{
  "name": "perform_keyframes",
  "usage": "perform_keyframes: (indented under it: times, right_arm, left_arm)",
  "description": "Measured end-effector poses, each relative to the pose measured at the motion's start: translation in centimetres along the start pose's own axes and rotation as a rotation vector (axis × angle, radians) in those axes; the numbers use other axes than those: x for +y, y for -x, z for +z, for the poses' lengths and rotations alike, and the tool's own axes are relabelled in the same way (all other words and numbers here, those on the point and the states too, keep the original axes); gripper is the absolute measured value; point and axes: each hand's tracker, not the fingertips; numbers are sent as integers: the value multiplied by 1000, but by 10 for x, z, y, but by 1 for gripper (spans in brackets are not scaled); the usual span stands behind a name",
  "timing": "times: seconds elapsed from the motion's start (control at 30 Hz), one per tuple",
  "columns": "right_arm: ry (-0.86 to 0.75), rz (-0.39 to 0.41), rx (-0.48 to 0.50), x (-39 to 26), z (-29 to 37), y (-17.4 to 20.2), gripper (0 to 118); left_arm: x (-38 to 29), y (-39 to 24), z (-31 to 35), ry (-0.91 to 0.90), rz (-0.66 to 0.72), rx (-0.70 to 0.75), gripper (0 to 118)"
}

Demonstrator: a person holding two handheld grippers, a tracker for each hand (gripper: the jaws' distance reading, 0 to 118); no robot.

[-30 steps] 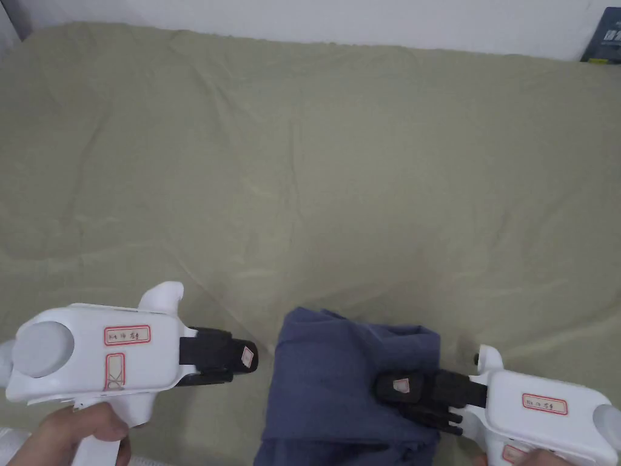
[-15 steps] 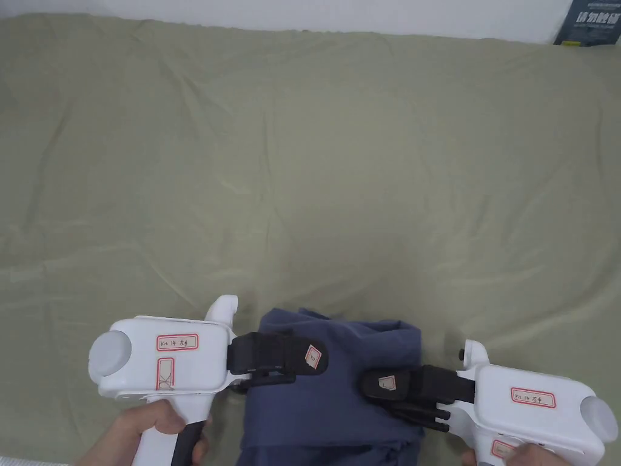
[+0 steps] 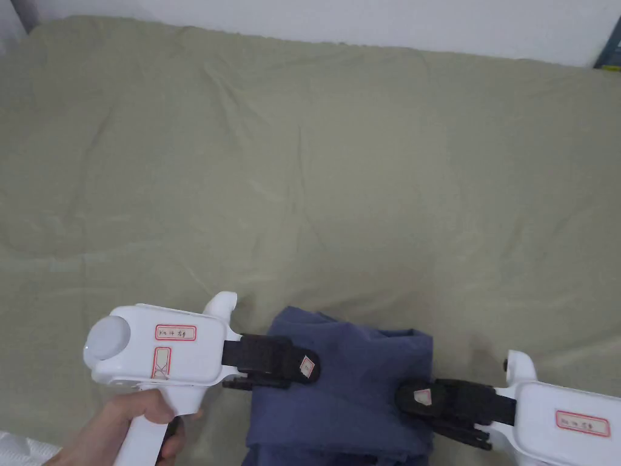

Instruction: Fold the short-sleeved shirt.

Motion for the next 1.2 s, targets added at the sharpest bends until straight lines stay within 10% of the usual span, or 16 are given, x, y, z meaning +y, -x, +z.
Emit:
perform_keyframes:
  times: [0.2, 0.67, 0.8, 0.97, 1.07, 1.13, 1.2]
  right_arm:
    - [-25, 200, -169, -8, 25, 49, 0]
    - [-134, 167, -204, -19, 29, 72, 0]
    - [-141, 156, -207, -16, 31, 72, 0]
    - [-164, 212, -211, -15, 49, 85, 0]
    - [-224, 289, -251, -19, 63, 104, 0]
    - [-281, 355, -299, -24, 74, 120, 0]
    - [-347, 417, -369, -29, 84, 138, 0]
  left_arm:
    - [26, 12, 127, -94, -19, 174, 31]
    - [136, 113, 285, -40, 77, 400, 32]
    - [131, 109, 304, -128, 93, 518, 117]
    - [110, 78, 311, -267, 51, 578, 117]
    - [80, 16, 293, -345, -40, 604, 100]
    - [59, -25, 268, -400, -97, 538, 11]
    - [40, -59, 236, -352, -188, 595, 7]
